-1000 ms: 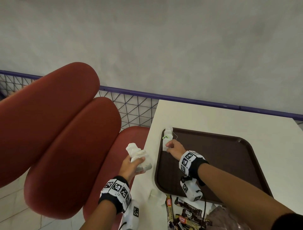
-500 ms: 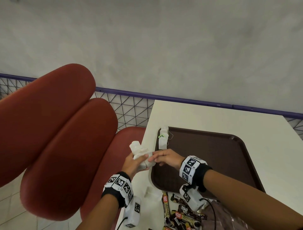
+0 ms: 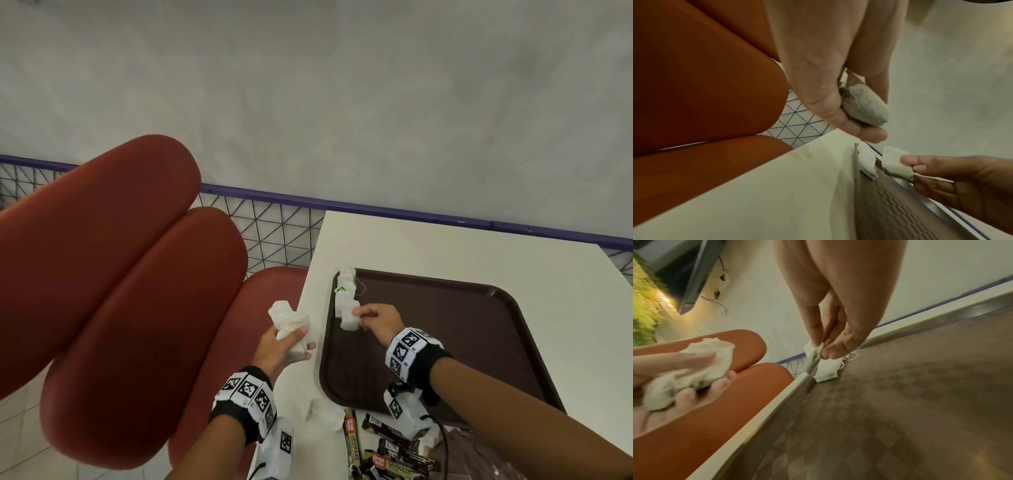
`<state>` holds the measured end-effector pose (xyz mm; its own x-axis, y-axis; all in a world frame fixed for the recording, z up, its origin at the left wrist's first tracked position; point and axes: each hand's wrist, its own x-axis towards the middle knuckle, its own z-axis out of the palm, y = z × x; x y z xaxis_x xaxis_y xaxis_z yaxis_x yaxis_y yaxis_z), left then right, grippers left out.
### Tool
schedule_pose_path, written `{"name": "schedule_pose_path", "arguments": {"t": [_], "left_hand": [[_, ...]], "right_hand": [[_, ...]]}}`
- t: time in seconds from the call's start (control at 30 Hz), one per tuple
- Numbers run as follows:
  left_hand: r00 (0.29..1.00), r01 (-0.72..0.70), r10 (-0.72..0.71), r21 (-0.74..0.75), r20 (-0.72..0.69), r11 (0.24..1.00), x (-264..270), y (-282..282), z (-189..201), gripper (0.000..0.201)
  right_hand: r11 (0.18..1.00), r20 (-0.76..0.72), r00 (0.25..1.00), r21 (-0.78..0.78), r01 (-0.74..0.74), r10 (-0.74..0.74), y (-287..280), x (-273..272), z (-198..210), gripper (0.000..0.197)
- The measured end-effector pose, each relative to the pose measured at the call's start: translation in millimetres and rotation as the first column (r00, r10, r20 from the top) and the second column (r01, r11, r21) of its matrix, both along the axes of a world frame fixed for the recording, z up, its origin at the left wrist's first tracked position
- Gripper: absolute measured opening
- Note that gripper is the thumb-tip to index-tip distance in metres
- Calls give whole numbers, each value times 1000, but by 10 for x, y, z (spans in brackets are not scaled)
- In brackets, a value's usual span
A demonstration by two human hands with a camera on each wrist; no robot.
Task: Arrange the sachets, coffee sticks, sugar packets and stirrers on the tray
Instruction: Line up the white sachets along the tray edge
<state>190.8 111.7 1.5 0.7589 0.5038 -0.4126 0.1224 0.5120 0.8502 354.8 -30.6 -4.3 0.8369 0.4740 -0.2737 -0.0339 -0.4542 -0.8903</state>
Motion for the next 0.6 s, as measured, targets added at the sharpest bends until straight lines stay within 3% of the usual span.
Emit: {"name": "schedule_pose_path", "arguments": {"t": [0.2,0.33,0.6], "left_hand": [[1000,-10,10,-29,0,1000,-41,53,-24,24],[1000,-26,27,-42,9,999,-80,85,-20,30],[999,-34,33,-28,-30,999,-154,157,-32,25]], "right_hand": [[995,26,998,-77,61,-59,139,31,-118,24],[994,25,998,-99,53,-51,282,36,-227,26],[969,190,981,-247,18,30,396,69,-264,36]]}}
